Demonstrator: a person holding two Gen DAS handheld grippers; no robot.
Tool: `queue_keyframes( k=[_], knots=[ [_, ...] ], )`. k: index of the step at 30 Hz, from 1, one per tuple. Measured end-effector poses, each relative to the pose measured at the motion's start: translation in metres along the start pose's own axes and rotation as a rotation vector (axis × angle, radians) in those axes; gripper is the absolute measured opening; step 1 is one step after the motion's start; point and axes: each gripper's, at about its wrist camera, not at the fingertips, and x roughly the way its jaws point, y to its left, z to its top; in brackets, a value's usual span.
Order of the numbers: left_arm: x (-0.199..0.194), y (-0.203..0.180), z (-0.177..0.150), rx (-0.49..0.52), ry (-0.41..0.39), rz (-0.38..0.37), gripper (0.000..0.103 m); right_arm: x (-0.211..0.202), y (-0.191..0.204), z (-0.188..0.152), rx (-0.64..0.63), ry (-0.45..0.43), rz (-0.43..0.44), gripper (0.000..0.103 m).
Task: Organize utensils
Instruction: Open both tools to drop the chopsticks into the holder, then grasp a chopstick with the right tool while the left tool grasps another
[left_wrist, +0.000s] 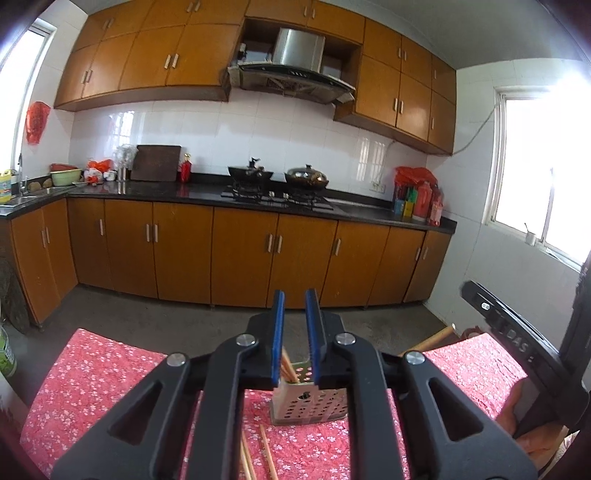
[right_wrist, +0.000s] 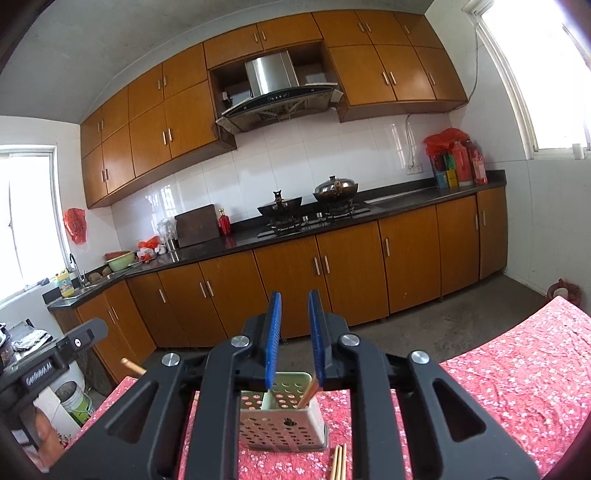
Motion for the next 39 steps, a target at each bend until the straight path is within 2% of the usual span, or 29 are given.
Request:
queue_keyframes(
  k=[3, 6, 10, 14, 17, 20, 28, 29, 36, 39],
  knots=[
    [-0.021, 0.010, -0.005, -0.026, -0.003, 0.022, 0.015, -0.019, -0.005, -0.004, -0.006, 0.012, -0.009, 0.017],
    [-0.037, 0.023, -0.023, -0.040, 0.027, 0.055, 0.018, -0.031, -0.015, -0.025, 0.002, 0.078, -0.016, 0.017],
    [-0.042, 0.041, -0.066, -0.028, 0.118, 0.106, 0.020, -0.025, -0.035, -0.079, 0.005, 0.264, -0.052, 0.017],
    [-0.029, 0.060, -0.118, -0.012, 0.257, 0.164, 0.020, -0.005, -0.048, -0.148, 0.025, 0.507, -0.052, 0.017],
    [-0.023, 0.075, -0.156, -0.046, 0.360, 0.168, 0.020, 0.000, -0.046, -0.182, 0.036, 0.617, -0.028, 0.017],
    [-0.022, 0.083, -0.179, -0.080, 0.422, 0.152, 0.020, 0.003, -0.041, -0.204, 0.041, 0.682, -0.007, 0.017],
    [-0.019, 0.083, -0.202, -0.112, 0.483, 0.104, 0.020, 0.008, -0.031, -0.222, 0.008, 0.716, -0.035, 0.016],
    [-0.019, 0.080, -0.203, -0.112, 0.487, 0.097, 0.020, 0.011, -0.030, -0.223, 0.006, 0.718, -0.043, 0.011],
    [-0.009, 0.060, -0.218, -0.099, 0.542, 0.025, 0.020, 0.012, -0.054, -0.215, 0.013, 0.689, -0.146, 0.008],
    [-0.005, 0.051, -0.226, -0.086, 0.570, -0.006, 0.019, 0.013, -0.061, -0.213, 0.035, 0.688, -0.150, 0.008]
  ],
)
